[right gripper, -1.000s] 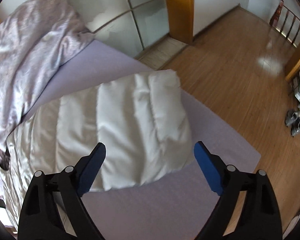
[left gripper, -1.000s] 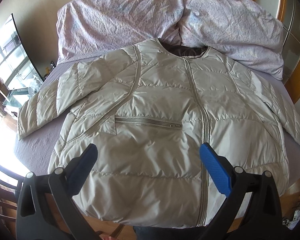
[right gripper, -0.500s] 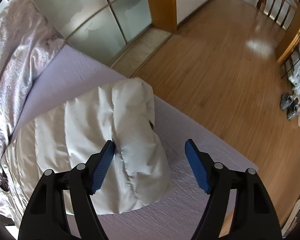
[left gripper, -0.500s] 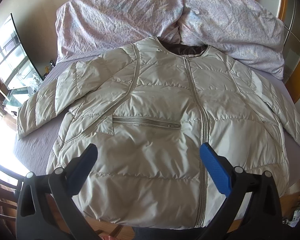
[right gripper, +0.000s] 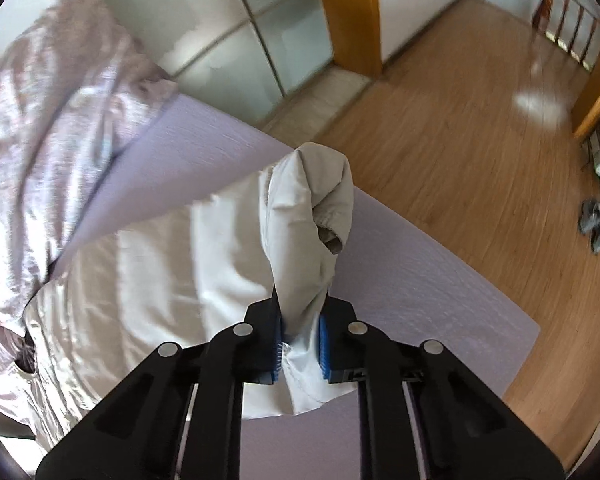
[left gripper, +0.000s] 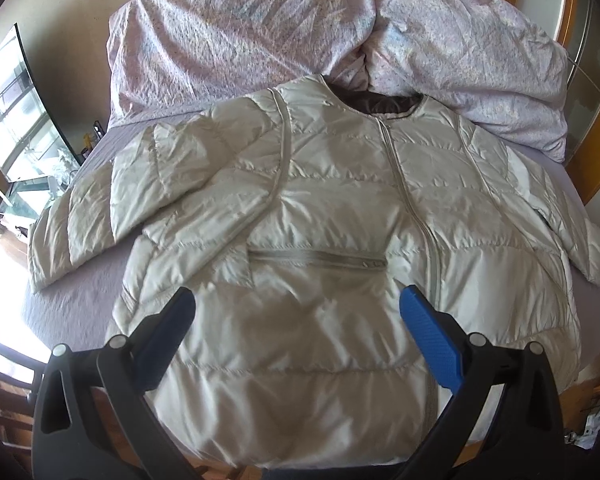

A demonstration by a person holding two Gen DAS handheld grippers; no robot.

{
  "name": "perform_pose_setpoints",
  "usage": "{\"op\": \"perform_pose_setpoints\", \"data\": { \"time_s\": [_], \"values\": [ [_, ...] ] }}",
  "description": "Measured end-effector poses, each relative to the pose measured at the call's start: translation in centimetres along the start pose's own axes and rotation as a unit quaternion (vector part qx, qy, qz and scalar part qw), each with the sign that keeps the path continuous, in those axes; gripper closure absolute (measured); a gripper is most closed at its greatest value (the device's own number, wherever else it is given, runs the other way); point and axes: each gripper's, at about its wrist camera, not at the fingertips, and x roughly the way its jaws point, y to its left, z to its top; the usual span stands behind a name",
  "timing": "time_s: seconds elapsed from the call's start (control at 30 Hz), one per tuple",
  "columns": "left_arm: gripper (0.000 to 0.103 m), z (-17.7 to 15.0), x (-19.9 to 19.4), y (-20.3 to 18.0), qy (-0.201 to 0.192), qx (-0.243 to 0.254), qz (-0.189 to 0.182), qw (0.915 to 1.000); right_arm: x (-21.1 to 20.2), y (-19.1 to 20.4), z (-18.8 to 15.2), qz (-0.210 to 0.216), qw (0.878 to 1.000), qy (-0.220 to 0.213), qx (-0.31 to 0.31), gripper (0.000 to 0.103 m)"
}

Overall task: Fold large clothes
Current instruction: 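Carry the sleeve with the right tool across the jacket front and release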

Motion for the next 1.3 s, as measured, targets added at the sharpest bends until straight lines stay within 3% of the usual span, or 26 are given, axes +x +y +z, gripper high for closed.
{"op": "perform_pose_setpoints", "data": {
  "time_s": [0.2, 0.4, 0.67, 0.97, 1.3],
  "values": [
    [0.002, 1.4, 0.2, 3.6, -0.009, -0.012, -0.003, 0.9999, -3.2, 8.1, -1.3, 0.053, 0.997, -0.018, -0.058, 0.090],
    [0.002, 2.4, 0.4, 8.0, -0.017, -0.034, 0.004, 0.9993, -3.4, 19.4, -5.5, 0.098, 0.987, 0.003, -0.130, 0.090],
    [0.002, 2.8, 1.0, 15.0, -0.017, -0.084, 0.018, 0.9962, -2.6, 33.8, -14.1, 0.141, 0.959, 0.061, -0.237, 0.090],
    [0.002, 2.5, 2.0, 20.8, -0.006, -0.120, 0.036, 0.9921, -0.2, 43.4, -23.5, 0.157, 0.930, 0.119, -0.311, 0.090],
    [0.002, 2.2, 2.6, 24.9, -0.001, -0.140, 0.058, 0.9884, 0.8, 48.4, -28.4, 0.143, 0.913, 0.131, -0.360, 0.090]
  ]
}}
